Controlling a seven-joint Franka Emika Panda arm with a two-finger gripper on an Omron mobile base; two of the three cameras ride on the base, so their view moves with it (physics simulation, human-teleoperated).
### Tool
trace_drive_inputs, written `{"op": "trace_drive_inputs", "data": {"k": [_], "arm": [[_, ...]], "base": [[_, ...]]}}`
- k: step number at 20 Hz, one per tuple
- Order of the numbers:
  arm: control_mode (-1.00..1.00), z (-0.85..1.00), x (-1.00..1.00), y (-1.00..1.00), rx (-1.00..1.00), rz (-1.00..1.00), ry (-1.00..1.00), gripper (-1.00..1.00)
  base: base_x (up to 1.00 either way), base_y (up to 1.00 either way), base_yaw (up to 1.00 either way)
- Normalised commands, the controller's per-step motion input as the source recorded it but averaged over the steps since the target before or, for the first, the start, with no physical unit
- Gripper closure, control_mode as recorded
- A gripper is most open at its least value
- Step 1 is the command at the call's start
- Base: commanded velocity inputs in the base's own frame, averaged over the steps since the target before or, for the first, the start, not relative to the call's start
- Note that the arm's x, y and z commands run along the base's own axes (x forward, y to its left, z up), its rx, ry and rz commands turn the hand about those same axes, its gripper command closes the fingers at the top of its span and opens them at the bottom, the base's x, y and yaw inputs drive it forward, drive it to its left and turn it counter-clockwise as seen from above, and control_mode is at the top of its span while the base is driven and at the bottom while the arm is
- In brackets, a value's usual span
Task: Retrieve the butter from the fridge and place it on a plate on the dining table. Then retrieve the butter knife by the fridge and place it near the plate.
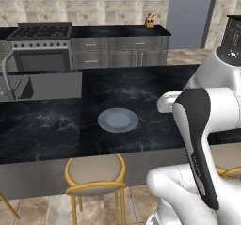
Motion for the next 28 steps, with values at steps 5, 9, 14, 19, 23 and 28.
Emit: {"op": "trace_drive_inputs", "data": {"k": [5, 9, 14, 19, 23, 28], "arm": [[-1.0, -0.1, 0.79, 0.28, 0.03, 0.0, 0.04, 1.0], [-1.0, -0.32, 0.89, 0.23, 0.13, 0.0, 0.0, 1.0], [-1.0, -0.43, 0.99, 0.34, 0.03, -0.04, -0.01, 1.0], [-1.0, -0.29, 0.86, 0.38, -0.04, -0.1, 0.06, 1.0], [-1.0, -0.16, 0.7, 0.22, -0.03, -0.08, 0.21, 1.0], [-1.0, -0.48, 0.57, -0.05, 0.0, -0.05, 0.17, 1.0]], "base": [[0.0, 0.0, 0.0], [0.0, 0.0, 0.0], [0.0, 0.0, 0.0], [0.0, 0.0, 0.0], [0.0, 0.0, 0.0], [0.0, 0.0, 0.0]]}}
